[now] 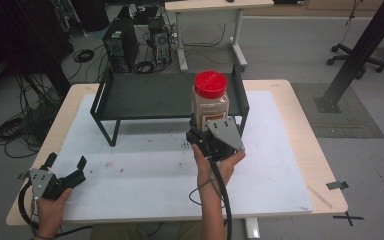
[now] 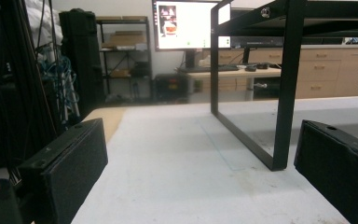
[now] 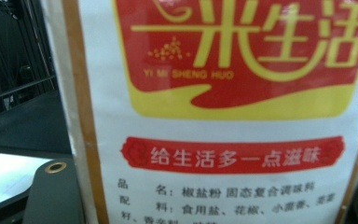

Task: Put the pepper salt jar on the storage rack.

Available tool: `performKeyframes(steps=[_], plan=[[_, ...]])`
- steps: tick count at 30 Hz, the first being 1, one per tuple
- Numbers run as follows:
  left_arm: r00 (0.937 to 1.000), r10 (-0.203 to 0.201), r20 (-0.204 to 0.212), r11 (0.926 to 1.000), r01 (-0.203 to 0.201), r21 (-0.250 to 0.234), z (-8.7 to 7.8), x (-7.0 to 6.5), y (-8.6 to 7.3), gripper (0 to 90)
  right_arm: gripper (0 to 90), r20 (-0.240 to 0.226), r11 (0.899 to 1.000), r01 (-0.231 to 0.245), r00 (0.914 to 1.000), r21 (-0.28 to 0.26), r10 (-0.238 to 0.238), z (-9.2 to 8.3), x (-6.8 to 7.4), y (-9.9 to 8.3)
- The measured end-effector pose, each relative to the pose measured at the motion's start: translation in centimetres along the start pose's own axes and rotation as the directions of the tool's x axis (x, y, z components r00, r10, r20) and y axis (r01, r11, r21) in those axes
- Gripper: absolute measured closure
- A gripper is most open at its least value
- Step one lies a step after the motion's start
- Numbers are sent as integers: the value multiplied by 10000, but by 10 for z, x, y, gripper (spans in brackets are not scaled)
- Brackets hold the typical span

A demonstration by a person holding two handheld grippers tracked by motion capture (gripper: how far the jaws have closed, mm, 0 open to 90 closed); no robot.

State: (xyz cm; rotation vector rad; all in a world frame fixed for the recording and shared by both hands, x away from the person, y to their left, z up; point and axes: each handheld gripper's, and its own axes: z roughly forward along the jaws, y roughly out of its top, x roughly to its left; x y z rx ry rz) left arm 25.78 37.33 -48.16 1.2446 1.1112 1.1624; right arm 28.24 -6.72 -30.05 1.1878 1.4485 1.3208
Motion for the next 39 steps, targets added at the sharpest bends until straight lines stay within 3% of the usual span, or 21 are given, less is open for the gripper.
performKeyframes(steps=[21, 39], plan=[[10000, -8, 8, 10000, 8, 16, 0, 0, 0, 30, 261, -245, 10000, 14, 9997, -9, -14, 34, 15, 20], [10000, -24, 43, 10000, 24, -1, 0, 0, 0, 30, 261, -603, 10000, 70, 9982, -27, -72, 71, 40, 32]])
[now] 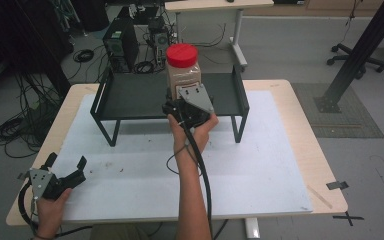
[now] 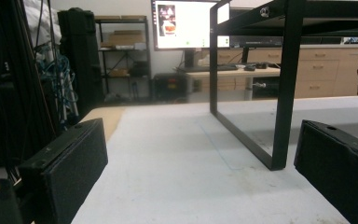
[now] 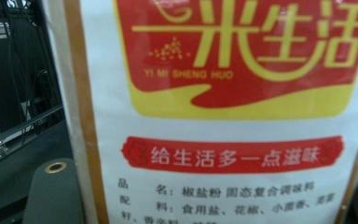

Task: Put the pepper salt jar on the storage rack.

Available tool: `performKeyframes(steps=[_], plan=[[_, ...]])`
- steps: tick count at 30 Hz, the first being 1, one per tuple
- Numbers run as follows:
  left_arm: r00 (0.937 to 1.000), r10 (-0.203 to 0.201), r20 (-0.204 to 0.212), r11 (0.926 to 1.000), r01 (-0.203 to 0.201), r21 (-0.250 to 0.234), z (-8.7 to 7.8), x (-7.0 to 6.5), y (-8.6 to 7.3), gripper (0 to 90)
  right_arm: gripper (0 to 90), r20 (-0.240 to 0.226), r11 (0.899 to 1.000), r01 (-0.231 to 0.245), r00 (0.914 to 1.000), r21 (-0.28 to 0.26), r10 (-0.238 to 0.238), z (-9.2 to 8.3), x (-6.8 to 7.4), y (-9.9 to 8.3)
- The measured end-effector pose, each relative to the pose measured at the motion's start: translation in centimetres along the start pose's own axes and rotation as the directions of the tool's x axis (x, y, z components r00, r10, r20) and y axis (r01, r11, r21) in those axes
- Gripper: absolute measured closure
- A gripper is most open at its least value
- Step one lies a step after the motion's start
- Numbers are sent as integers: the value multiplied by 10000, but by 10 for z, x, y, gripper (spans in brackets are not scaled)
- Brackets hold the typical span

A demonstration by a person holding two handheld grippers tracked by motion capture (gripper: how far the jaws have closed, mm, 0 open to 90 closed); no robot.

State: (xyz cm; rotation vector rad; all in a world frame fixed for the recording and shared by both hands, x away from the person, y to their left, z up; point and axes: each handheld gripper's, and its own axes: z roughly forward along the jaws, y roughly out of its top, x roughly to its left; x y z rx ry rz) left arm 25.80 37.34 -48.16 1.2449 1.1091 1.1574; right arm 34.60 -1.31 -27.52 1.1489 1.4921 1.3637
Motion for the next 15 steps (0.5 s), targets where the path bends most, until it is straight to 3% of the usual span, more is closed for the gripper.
performKeyframes(steps=[15], plan=[[10000, 1, 31, 10000, -1, -7, 0, 0, 0, 30, 261, -378, 9999, 99, 9992, 131, -94, 34, 24, 7]])
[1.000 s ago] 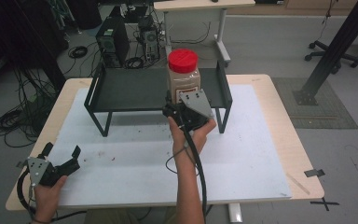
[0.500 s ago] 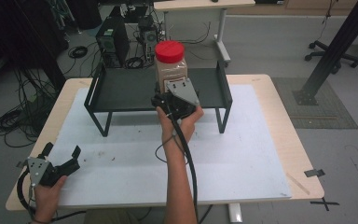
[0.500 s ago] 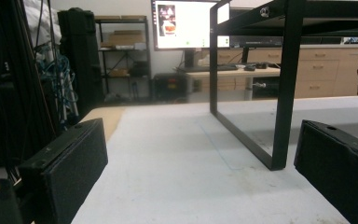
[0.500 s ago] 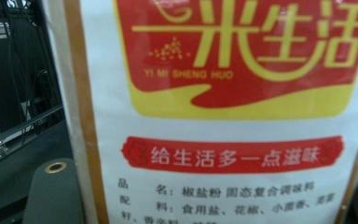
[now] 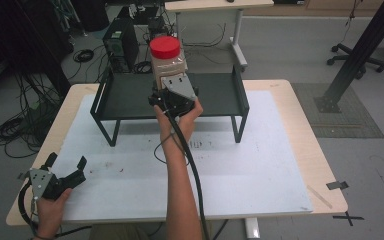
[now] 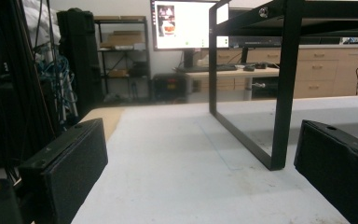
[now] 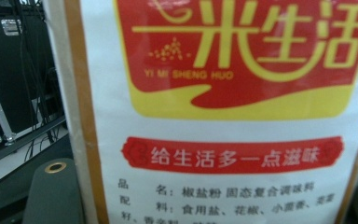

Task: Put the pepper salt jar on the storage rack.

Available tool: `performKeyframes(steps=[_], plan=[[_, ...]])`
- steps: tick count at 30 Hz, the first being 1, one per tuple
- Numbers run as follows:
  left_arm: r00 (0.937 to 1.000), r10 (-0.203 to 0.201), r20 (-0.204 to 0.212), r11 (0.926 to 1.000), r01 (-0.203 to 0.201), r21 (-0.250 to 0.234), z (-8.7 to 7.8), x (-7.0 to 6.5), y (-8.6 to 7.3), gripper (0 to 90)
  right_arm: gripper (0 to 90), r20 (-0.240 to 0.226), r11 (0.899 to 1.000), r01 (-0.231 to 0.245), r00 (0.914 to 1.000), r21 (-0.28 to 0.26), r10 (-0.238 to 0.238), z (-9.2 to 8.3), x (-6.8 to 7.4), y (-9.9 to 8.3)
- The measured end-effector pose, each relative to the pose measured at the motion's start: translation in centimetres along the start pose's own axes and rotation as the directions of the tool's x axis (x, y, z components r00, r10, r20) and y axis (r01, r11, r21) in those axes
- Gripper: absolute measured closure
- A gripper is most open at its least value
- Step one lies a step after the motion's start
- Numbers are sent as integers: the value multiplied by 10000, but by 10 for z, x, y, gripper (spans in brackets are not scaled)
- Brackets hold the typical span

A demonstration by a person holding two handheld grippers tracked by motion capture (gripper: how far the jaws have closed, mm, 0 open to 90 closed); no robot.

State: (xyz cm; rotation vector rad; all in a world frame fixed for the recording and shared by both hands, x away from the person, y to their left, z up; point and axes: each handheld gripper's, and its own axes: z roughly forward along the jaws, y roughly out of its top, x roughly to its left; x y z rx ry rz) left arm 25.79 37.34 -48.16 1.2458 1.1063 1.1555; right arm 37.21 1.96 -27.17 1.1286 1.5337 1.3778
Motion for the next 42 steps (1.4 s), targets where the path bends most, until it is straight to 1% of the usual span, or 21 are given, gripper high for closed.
performKeyframes(steps=[13, 18, 23, 27, 31, 37, 42], plan=[[10000, -1, 65, 10000, 1, -5, 0, 0, 0, 30, 261, -183, 10000, -3, 9998, 68, 5, 26, 18, 4], [10000, 22, 89, 10000, -22, 7, 0, 0, 0, 30, 260, -172, 10000, -12, 9999, 67, 13, 34, 22, 5], [10000, -13, 82, 10000, 13, -9, 0, 0, 0, 30, 261, -118, 9999, -141, 9998, 59, 142, 44, 25, 4], [10000, -17, 82, 10000, 17, -8, 0, 0, 0, 30, 260, -111, 9999, -77, 9999, 79, 78, 52, 28, 4], [10000, -9, 87, 10000, 9, -11, 0, 0, 0, 30, 260, -170, 9999, -112, 9998, 28, 112, 58, 32, 5], [10000, -12, 95, 10000, 12, -13, 0, 0, 0, 30, 260, -187, 10000, 0, 9998, 6, 0, 70, 40, 6], [9999, -8, 115, 10000, 9, -15, 0, 0, 0, 30, 260, -188, 10000, -17, 9998, -47, 16, 76, 42, 5]])
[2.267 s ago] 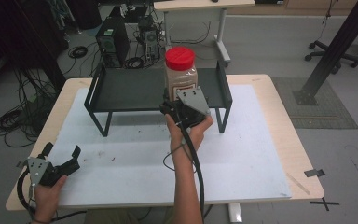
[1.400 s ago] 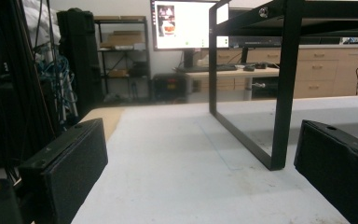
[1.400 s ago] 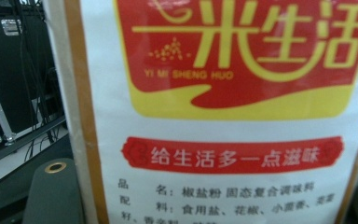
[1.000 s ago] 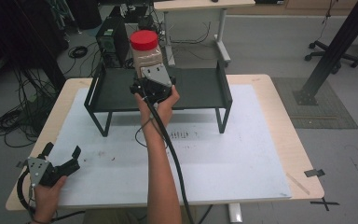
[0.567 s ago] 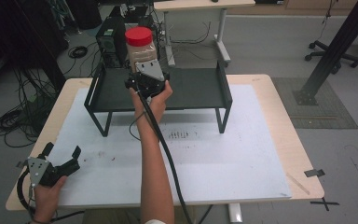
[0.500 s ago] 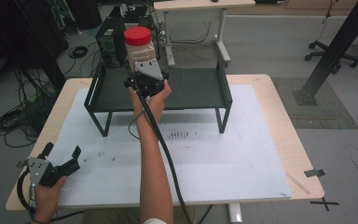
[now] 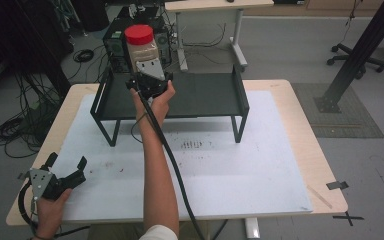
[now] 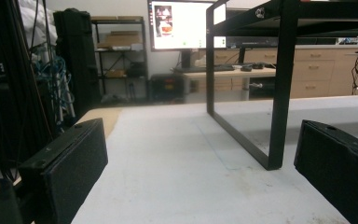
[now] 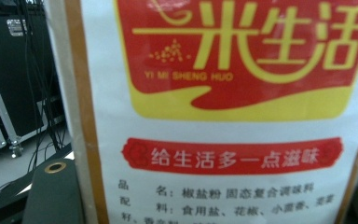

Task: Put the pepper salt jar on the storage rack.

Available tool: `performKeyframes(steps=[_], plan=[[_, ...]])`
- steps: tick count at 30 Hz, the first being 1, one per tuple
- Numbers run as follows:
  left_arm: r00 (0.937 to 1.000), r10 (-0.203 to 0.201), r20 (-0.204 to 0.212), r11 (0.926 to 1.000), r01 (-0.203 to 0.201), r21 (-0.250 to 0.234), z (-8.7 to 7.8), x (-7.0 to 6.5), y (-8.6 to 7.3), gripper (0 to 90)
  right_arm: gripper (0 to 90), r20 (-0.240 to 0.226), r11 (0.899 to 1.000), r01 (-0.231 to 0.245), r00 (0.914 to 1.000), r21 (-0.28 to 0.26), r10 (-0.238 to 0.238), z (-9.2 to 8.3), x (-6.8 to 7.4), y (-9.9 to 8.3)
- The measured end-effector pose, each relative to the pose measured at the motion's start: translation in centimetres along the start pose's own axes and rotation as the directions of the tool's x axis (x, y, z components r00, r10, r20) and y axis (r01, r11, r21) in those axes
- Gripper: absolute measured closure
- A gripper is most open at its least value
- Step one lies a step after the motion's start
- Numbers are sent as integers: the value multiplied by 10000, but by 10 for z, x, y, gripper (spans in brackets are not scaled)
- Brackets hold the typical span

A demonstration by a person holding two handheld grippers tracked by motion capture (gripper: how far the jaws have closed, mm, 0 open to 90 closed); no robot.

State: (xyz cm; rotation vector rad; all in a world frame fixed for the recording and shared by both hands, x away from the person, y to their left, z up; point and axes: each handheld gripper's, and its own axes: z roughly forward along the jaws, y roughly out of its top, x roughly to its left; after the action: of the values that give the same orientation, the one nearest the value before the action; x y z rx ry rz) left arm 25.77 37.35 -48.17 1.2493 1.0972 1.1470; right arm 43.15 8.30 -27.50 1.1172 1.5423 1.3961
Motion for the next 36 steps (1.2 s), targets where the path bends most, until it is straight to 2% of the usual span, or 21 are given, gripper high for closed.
performKeyframes(steps=[14, 25, 36], plan=[[10000, 5, 12, 10000, -5, 12, 0, 0, 0, 30, 259, -93, 10000, -54, 9999, 59, 54, 19, 6, -10], [10000, 4, 36, 10000, -4, -1, 0, 0, 0, 30, 258, -98, 10000, -59, 9999, 10, 59, 21, 8, -22], [10000, -1, 29, 10000, 1, -15, 0, 0, 0, 30, 245, 89, 10000, -15, 10000, -80, 15, 21, 11, -24]])
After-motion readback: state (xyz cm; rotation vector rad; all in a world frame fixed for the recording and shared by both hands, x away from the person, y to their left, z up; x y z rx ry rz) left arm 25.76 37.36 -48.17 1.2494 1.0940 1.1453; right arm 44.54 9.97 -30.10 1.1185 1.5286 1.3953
